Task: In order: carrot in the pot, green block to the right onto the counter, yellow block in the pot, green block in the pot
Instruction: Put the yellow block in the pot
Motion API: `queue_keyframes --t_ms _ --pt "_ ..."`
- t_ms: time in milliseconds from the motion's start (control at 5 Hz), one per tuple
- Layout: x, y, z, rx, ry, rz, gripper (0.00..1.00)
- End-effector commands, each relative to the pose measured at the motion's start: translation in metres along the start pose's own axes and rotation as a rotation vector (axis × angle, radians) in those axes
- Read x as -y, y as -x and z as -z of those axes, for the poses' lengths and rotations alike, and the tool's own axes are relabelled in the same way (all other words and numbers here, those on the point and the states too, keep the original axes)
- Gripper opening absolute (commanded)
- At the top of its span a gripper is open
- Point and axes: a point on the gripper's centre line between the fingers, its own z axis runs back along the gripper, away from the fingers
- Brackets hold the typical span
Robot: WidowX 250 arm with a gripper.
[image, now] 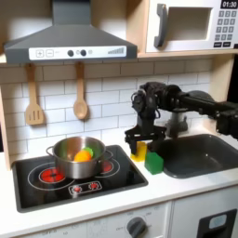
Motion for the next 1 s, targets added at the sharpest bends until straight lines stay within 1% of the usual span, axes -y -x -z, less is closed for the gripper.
queue_keyframes --t_ms 0,400,800 --pt "-0.002 -0.002 0.012 -0.015 0.010 -0.009 1.00" --pt "-0.006 -0.001 0.030 -0.044 0.018 -0.014 1.00" --pt "-0.007 -0.010 0.032 -0.023 0.011 -0.005 1.00"
